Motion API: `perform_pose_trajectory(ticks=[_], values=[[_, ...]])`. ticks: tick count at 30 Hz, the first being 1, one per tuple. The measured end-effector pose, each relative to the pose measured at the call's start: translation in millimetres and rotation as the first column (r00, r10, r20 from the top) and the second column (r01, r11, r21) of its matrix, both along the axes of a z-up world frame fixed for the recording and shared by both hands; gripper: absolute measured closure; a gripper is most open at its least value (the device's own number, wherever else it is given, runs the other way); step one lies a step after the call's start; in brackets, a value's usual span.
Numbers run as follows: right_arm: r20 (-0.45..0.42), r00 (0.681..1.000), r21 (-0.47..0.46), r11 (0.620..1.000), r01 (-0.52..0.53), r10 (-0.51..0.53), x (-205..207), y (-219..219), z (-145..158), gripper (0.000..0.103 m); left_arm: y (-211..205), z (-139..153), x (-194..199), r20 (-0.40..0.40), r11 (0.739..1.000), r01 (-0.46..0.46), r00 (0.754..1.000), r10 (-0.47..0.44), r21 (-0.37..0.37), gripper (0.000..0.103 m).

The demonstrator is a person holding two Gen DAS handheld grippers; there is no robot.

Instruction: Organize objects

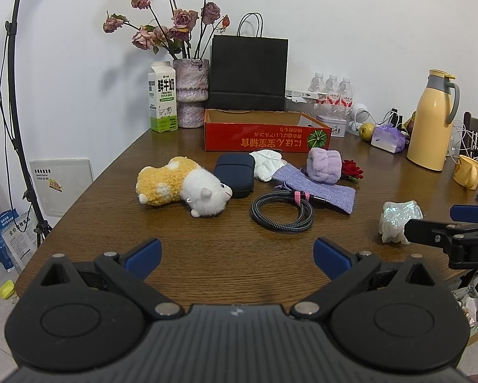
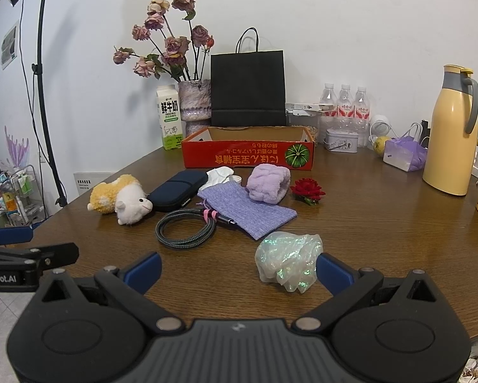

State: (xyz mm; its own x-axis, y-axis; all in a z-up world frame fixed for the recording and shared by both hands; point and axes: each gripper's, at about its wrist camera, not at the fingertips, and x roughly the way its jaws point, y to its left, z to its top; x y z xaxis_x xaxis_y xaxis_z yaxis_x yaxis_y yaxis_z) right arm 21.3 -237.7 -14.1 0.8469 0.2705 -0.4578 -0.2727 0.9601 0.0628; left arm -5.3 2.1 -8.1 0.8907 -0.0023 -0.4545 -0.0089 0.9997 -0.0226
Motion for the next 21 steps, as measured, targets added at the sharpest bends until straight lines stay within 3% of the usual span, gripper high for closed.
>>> perform_pose_trajectory(ticks=[21], values=[[0.002,1.0,-0.019,1.0,0.001,-0.001,8.1,-1.3,-6.2,0.0,-2.6,-2.5,6.7,0.0,1.0,0.014,1.0,-0.014,0.004,0.0]])
